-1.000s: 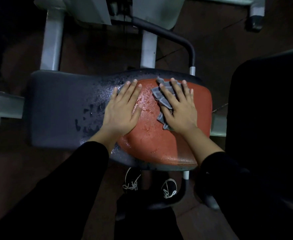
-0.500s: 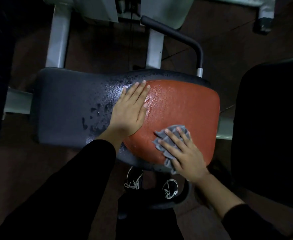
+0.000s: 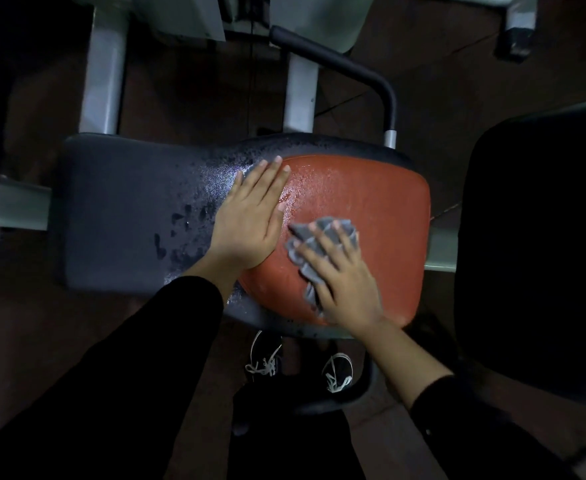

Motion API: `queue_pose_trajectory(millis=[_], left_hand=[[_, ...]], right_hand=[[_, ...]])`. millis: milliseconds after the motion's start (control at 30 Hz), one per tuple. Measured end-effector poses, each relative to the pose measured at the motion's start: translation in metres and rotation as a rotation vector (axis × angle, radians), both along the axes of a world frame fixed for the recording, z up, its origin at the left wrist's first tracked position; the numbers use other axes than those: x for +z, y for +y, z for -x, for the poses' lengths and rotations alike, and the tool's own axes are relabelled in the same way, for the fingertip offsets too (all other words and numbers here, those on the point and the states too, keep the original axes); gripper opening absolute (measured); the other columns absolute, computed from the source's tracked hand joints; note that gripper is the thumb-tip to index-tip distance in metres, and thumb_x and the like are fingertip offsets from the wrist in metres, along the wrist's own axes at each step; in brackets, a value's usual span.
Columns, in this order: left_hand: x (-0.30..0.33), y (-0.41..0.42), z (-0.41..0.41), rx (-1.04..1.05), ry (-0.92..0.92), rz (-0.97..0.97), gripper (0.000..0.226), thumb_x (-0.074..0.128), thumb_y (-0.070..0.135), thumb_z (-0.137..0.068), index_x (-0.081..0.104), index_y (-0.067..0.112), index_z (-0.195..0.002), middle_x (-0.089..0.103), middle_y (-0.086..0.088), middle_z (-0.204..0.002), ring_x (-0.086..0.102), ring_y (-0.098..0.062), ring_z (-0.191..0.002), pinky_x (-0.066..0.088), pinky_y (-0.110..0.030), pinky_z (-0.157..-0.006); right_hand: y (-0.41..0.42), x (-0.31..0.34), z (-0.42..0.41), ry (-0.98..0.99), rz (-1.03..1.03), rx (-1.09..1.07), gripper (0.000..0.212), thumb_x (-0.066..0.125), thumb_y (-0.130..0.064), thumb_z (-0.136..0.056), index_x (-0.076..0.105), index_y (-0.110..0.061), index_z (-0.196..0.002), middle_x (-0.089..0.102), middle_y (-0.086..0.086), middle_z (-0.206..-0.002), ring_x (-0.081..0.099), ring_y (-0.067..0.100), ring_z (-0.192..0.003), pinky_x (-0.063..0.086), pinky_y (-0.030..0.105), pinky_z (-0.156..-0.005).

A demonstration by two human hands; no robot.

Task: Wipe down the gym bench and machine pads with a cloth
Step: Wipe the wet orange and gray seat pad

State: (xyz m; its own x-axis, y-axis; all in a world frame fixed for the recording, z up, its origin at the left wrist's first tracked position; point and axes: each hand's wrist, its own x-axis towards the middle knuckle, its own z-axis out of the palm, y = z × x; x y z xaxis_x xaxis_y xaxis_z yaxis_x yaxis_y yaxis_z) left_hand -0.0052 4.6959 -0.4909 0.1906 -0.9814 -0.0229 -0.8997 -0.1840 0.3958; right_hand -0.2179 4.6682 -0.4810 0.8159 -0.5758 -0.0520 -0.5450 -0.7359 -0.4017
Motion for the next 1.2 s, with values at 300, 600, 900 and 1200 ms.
queue_pose_trajectory(millis=[300, 600, 900, 1200], left_hand=[[0.001, -0.001, 0.0, 0.006, 0.006, -0.006, 0.054, 0.027, 0.029, -0.1, 0.028, 0.013, -0.152, 0.024, -0.002, -0.159, 0.016, -0.019, -0.148, 0.006, -0.039, -0.122], [0.0, -0.001, -0.001, -0.002, 0.013, 0.003, 0.054, 0.029, 0.028, -0.099, 0.03, 0.012, -0.151, 0.027, -0.003, -0.158, 0.02, -0.02, -0.147, 0.009, -0.041, -0.121], [0.0, -0.001, 0.0, 0.007, 0.026, 0.014, 0.053, 0.029, 0.028, -0.1, 0.03, 0.012, -0.151, 0.025, -0.003, -0.158, 0.017, -0.02, -0.147, 0.005, -0.036, -0.121], [0.002, 0.004, -0.01, -0.032, 0.188, 0.033, 0.051, 0.028, 0.028, -0.101, 0.033, 0.011, -0.149, 0.027, -0.005, -0.157, 0.017, -0.02, -0.148, 0.002, -0.039, -0.121]], right_hand=[[-0.034, -0.004, 0.069, 0.032, -0.045, -0.091, 0.053, 0.042, -0.024, -0.093, 0.036, -0.03, -0.145, 0.032, 0.001, -0.154, 0.016, 0.03, -0.146, 0.027, 0.06, -0.111], [0.009, 0.0, -0.003, -0.035, -0.032, -0.036, 0.049, 0.042, -0.031, -0.094, 0.042, -0.025, -0.143, 0.035, 0.003, -0.153, 0.018, 0.033, -0.145, 0.016, 0.053, -0.117], [-0.023, -0.008, 0.091, 0.076, 0.065, 0.031, 0.051, 0.041, -0.028, -0.094, 0.033, -0.028, -0.145, 0.033, 0.003, -0.153, 0.019, 0.029, -0.145, 0.022, 0.052, -0.116], [0.007, 0.007, -0.038, -0.045, -0.003, -0.247, 0.048, 0.039, -0.033, -0.096, 0.043, -0.024, -0.143, 0.032, 0.003, -0.154, 0.017, 0.029, -0.146, -0.006, 0.033, -0.118]])
